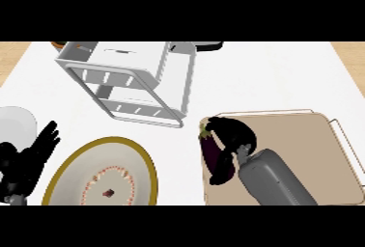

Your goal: Pick the eggplant from the tray and place it in the tiered basket

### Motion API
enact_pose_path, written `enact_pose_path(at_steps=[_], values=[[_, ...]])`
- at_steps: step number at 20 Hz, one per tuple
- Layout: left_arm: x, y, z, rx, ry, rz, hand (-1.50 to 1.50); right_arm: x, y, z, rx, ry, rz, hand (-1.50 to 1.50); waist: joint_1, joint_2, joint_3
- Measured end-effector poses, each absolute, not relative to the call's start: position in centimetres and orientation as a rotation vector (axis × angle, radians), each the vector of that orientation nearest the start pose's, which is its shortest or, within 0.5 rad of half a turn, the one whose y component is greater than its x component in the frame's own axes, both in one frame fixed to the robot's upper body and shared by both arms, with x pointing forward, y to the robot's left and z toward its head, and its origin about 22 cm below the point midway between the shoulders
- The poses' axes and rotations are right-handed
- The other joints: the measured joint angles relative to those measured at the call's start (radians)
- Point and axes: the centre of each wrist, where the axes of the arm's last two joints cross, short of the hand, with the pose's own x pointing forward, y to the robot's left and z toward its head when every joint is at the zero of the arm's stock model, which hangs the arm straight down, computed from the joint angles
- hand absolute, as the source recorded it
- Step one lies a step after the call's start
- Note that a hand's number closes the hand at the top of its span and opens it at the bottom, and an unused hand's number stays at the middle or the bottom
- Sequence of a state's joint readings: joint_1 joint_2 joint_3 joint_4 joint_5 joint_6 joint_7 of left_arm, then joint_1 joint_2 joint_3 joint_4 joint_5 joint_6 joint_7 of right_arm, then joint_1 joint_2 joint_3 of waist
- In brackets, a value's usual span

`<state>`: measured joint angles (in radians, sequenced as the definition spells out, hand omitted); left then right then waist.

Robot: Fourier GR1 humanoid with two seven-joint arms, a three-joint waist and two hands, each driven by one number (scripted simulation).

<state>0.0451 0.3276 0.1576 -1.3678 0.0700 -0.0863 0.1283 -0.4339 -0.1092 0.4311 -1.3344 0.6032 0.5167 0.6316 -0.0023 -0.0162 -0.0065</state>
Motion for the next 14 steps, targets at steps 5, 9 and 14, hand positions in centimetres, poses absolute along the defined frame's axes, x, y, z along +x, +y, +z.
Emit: enact_pose_path(at_steps=[5,9,14], values=[[21.5,36.6,-0.9,0.270,-1.201,-0.067,0.00,30.3,-11.3,5.2,-0.424,-0.939,1.300,1.50,0.002,0.008,0.003],[22.1,36.0,-1.0,0.265,-1.205,-0.077,0.00,29.6,-8.9,7.5,-0.495,-1.000,1.239,1.50,0.016,0.012,0.005],[23.0,34.7,-1.0,0.233,-1.209,-0.127,0.00,28.7,-4.6,9.9,-0.707,-1.073,1.157,1.50,0.083,0.009,0.000]])
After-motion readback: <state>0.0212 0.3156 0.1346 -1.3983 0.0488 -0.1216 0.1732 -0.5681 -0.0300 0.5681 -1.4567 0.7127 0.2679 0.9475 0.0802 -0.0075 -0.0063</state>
